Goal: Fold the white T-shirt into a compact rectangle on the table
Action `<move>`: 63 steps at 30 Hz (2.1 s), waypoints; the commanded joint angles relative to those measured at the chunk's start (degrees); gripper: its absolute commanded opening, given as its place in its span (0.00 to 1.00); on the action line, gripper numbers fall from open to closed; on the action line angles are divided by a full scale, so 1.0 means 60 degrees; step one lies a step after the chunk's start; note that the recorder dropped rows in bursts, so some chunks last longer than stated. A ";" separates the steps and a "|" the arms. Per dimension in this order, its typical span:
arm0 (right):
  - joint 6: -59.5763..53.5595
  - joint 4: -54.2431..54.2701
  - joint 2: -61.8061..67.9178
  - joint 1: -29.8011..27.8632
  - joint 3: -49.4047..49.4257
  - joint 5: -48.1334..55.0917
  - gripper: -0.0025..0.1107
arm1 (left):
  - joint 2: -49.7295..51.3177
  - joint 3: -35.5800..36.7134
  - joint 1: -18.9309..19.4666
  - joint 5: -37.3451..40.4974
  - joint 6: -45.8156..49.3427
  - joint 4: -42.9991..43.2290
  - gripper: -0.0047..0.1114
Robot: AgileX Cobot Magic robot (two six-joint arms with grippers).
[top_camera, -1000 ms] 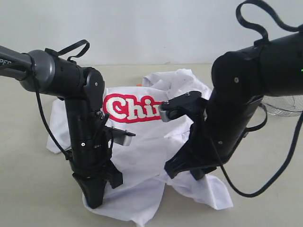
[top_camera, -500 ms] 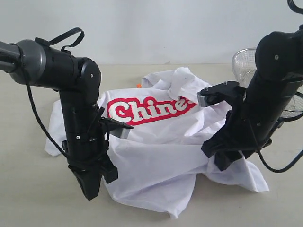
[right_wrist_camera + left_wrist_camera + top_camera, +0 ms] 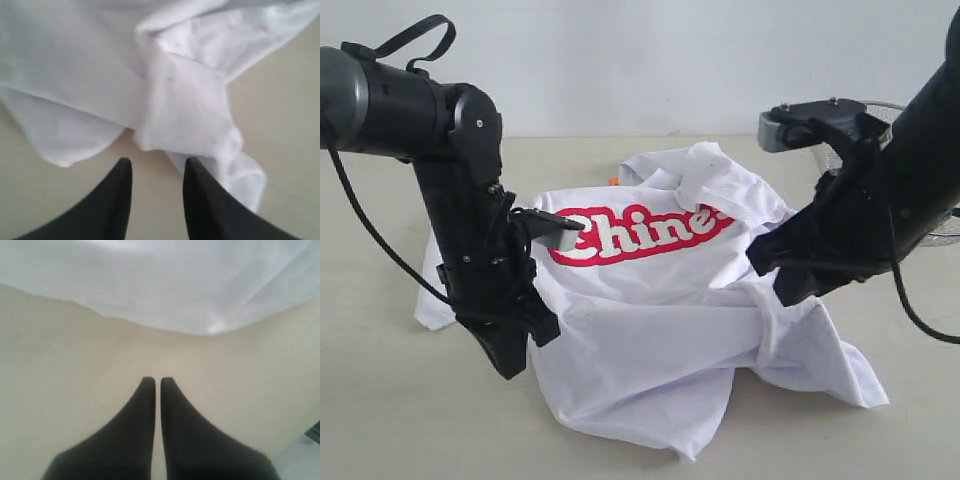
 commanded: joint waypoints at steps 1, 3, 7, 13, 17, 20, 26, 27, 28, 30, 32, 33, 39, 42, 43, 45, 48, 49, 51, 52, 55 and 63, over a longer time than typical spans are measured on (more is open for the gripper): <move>-0.1628 0.2332 -0.0218 0.0886 0.0444 -0.0623 0.28 | -0.0077 0.0052 0.0458 -0.0851 -0.0180 0.0029 0.08; -0.1911 0.2470 0.0006 0.1477 0.0815 -0.1436 0.28 | -0.0077 0.0052 0.0591 -0.0966 -0.0180 0.0029 0.08; -0.1831 0.2471 0.0884 0.2052 0.1417 -0.2381 0.16 | -0.0077 0.0052 0.0726 -0.1319 -0.0066 0.0072 0.08; -0.1968 0.2485 0.1942 0.2119 0.1516 -0.3520 0.02 | -0.0077 0.0052 0.0749 -0.1573 -0.0066 0.0144 0.08; -0.2050 0.2491 0.2496 0.2119 0.1498 -0.3799 0.02 | -0.0077 0.0052 0.0749 -0.1573 -0.0066 0.0144 0.08; -0.2107 0.2550 0.2819 0.2119 0.1498 -0.4110 0.02 | -0.0077 0.0052 0.0749 -0.1590 -0.0066 0.0144 0.08; -0.2302 0.2550 0.3394 0.2119 0.1498 -0.4104 0.02 | -0.0077 0.0052 0.0749 -0.1631 -0.0066 0.0144 0.08; -0.2329 0.2568 0.3457 0.2119 0.1498 -0.4033 0.02 | -0.0077 0.0052 0.0749 -0.1631 -0.0066 0.0144 0.08; -0.2329 0.2568 0.3558 0.2119 0.1498 -0.3866 0.02 | -0.0077 0.0052 0.0749 -0.1631 -0.0066 0.0144 0.08; -0.2354 0.2568 0.3594 0.2119 0.1498 -0.3506 0.02 | -0.0077 0.0052 0.0749 -0.1631 -0.0066 0.0144 0.08; -0.2445 0.2568 0.3594 0.2119 0.1498 -0.3056 0.02 | -0.0077 0.0052 0.0749 -0.1631 -0.0066 0.0144 0.08; -0.2476 0.2591 0.3594 0.2119 0.1498 -0.2818 0.02 | -0.0077 0.0052 0.0749 -0.1631 -0.0066 0.0144 0.08; -0.2853 0.2806 0.3594 0.2132 0.1498 -0.1457 0.02 | -0.0077 0.0052 0.0749 -0.1649 -0.0066 0.0144 0.08; -0.3597 0.3534 0.3594 0.2132 0.1498 -0.0802 0.02 | -0.0077 0.0052 0.0749 -0.1649 -0.0066 0.0144 0.08; -0.3818 0.3808 0.3594 0.2154 0.1498 -0.0624 0.02 | -0.0077 0.0052 0.0749 -0.1649 -0.0066 0.0144 0.08; -0.4085 0.4121 0.3594 0.2290 0.1498 -0.0421 0.02 | -0.0077 0.0052 0.0749 -0.1649 -0.0066 0.0144 0.08; -0.4137 0.4251 0.3594 0.2787 0.1498 -0.0382 0.02 | -0.0077 0.0052 0.0749 -0.1649 -0.0066 0.0206 0.08; -0.4269 0.4356 0.3594 0.2959 0.1498 -0.0364 0.02 | -0.0077 0.0052 0.0749 -0.1649 -0.0066 0.0249 0.08; -0.4586 0.4707 0.3526 0.3183 0.1498 -0.0394 0.02 | -0.0077 0.0052 0.0749 -0.1649 -0.0066 0.0330 0.08; -0.4587 0.4872 0.3399 0.3201 0.1498 -0.0468 0.02 | -0.0077 0.0052 0.0749 -0.1649 -0.0066 0.0353 0.08; -0.4495 0.4930 0.2719 0.3096 0.1389 -0.0721 0.02 | -0.0140 0.0052 0.0749 -0.1649 -0.0066 0.0354 0.08; -0.2442 0.2924 0.0580 0.1447 -0.0223 -0.0550 0.02 | -0.0865 0.0052 0.0749 -0.1763 -0.0574 0.0238 0.08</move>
